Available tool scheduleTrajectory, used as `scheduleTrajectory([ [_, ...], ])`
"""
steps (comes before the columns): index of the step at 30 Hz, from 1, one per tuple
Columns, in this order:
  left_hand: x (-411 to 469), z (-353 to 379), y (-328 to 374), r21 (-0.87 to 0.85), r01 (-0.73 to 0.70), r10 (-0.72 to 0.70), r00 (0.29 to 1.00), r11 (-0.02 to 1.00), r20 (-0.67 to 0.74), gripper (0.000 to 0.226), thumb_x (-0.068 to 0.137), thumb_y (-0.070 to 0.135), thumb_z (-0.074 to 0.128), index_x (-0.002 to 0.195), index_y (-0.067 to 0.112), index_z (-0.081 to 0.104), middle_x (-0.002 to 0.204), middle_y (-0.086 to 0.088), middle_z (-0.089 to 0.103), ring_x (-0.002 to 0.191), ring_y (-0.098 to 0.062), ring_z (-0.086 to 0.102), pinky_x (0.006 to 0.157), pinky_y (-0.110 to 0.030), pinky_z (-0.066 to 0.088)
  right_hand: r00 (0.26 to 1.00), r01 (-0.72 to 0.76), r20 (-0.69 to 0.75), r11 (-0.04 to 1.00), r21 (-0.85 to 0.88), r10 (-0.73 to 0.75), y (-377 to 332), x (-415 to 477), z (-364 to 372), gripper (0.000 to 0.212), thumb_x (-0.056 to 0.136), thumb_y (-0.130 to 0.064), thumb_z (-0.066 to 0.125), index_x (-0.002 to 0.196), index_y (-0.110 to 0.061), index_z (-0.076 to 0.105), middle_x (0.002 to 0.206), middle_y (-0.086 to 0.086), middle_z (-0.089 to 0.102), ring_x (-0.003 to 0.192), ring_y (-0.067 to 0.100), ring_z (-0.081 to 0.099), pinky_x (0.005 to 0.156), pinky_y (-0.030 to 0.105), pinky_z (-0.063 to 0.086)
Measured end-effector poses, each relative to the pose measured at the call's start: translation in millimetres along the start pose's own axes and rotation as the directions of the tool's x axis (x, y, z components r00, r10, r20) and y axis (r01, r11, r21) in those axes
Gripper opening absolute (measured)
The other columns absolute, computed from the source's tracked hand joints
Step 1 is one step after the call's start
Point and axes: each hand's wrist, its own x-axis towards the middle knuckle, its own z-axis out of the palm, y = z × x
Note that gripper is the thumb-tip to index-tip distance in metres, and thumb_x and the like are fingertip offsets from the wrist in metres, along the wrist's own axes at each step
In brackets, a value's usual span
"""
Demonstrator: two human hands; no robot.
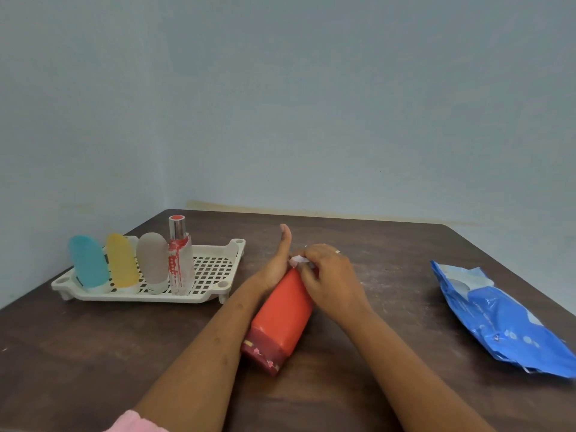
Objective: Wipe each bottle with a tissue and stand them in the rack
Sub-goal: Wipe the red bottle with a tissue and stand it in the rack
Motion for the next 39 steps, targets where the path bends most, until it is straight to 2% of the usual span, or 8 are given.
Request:
scheduleTrajectory([
  [5,3,11,-3,-0.021,-0.036,0.04,0.976,0.999,0.212,0.086,0.06,0.091,0.043,0.101,0.019,0.068,0.086,-0.014,0.065,0.072,-0.032,0.061,0.07,-0.044,0.054,0.976,-0.216,-0.015,0.97,0.113,0.219,10,5,-9,0.032,0.091,-0.018,0.053,0.06,-0.023,0.045,0.055,-0.008,0.042,0.053,0.002,0.045,0.05,0.014,0.031],
  [10,0,7,-4,0.07,0.118,-0.132,0.954,0.991,0.269,0.105,0.061,0.09,0.023,0.114,0.005,0.053,0.082,-0.012,0.065,0.063,-0.026,0.067,0.063,-0.034,0.057,0.913,-0.401,0.106,0.821,0.406,0.393,16,6,-17,0.028,0.095,-0.027,0.052,0.083,-0.007,0.067,0.075,0.025,0.06,0.047,0.013,0.055,0.039,0.015,0.04],
  [14,-3,7,-1,0.075,0.101,-0.116,0.964,0.992,0.239,0.097,0.068,0.086,0.018,0.107,0.005,0.055,0.082,-0.012,0.063,0.061,-0.025,0.067,0.057,-0.031,0.057,0.909,-0.409,0.102,0.813,0.414,0.405,20,7,-14,0.033,0.095,-0.029,0.052,0.085,-0.001,0.066,0.074,0.023,0.061,0.049,0.017,0.057,0.045,0.021,0.044],
  [17,-8,6,2,0.071,0.071,-0.083,0.978,0.995,0.193,0.097,0.07,0.085,0.017,0.104,0.003,0.055,0.075,-0.01,0.064,0.058,-0.023,0.066,0.056,-0.029,0.056,0.893,-0.436,0.117,0.769,0.468,0.435,26,7,-13,0.037,0.095,-0.031,0.052,0.082,0.002,0.063,0.061,0.013,0.055,0.056,0.017,0.054,0.061,0.033,0.049],
  [20,-8,4,3,0.015,-0.01,0.008,0.989,1.0,0.149,0.106,0.057,0.09,0.044,0.13,0.014,0.047,0.079,-0.015,0.066,0.06,-0.028,0.066,0.057,-0.033,0.057,0.896,-0.426,0.125,0.745,0.513,0.426,27,4,-14,0.03,0.095,-0.03,0.052,0.081,-0.008,0.067,0.063,0.016,0.063,0.059,0.018,0.059,0.07,0.041,0.052],
  [24,2,0,1,-0.096,-0.136,0.137,0.991,0.986,0.008,0.121,0.031,0.088,0.07,0.131,0.024,0.047,0.081,-0.015,0.067,0.061,-0.029,0.066,0.06,-0.037,0.057,0.906,-0.37,0.009,0.78,0.505,0.424,22,2,-12,0.021,0.092,-0.022,0.057,0.075,-0.017,0.068,0.065,0.002,0.067,0.064,0.021,0.061,0.065,0.037,0.05],
  [29,4,-13,0,-0.116,-0.316,0.273,0.919,0.942,-0.285,0.114,0.026,0.09,0.068,0.122,0.031,0.058,0.087,-0.003,0.069,0.069,-0.014,0.069,0.058,-0.03,0.055,0.976,-0.209,0.046,0.862,0.461,0.212,5,-3,4,0.017,0.089,-0.017,0.062,0.103,-0.018,0.071,0.1,-0.019,0.063,0.093,-0.015,0.056,0.081,0.006,0.043],
  [39,-2,-14,4,-0.051,-0.457,0.384,0.798,0.888,-0.464,0.118,0.035,0.089,0.069,0.129,0.024,0.046,0.084,-0.002,0.072,0.069,-0.018,0.068,0.065,-0.035,0.054,0.973,-0.229,0.148,0.835,0.499,0.178,9,-5,3,0.023,0.09,-0.025,0.061,0.111,-0.02,0.069,0.117,-0.01,0.064,0.103,-0.005,0.058,0.084,0.007,0.045],
])
